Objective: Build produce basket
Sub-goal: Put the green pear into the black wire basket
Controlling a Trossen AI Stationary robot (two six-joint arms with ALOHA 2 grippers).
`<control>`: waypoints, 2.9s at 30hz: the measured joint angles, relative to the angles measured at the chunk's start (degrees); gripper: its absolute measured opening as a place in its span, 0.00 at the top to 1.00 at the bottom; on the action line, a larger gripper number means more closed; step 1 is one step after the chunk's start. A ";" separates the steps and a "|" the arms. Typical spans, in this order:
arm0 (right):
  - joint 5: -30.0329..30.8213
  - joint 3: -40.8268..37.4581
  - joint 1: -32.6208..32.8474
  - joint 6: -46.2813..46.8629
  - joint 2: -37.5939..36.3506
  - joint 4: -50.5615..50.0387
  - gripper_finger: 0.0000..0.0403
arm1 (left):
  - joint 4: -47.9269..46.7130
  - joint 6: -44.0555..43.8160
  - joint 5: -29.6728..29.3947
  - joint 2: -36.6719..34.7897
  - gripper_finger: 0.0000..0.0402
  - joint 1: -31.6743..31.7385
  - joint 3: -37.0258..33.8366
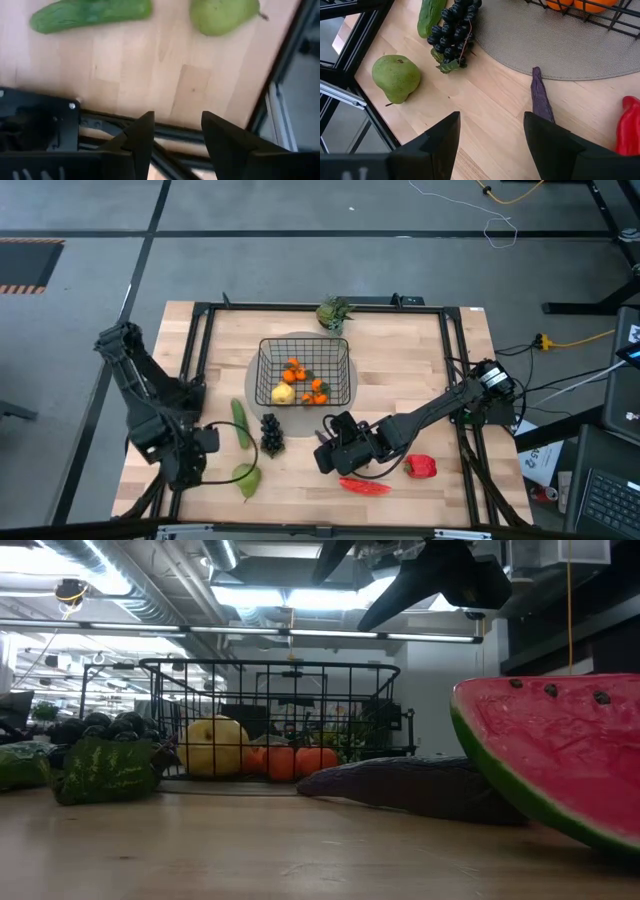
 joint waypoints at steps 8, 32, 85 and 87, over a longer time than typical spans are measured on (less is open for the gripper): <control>0.00 0.00 0.00 -0.02 0.00 0.00 0.45 | -0.03 -13.56 -3.82 0.17 0.60 -1.74 0.00; -8.45 0.00 0.45 -8.11 0.00 -1.09 0.45 | 21.97 -39.36 -4.49 17.44 0.60 -1.93 -0.06; -7.54 0.00 16.57 -2.90 0.00 -6.88 0.45 | 38.35 -44.81 -0.24 31.65 0.60 4.51 -0.04; -7.52 0.00 16.57 -2.92 0.00 -6.90 0.45 | 38.19 -44.77 -0.24 31.86 0.60 4.55 -0.04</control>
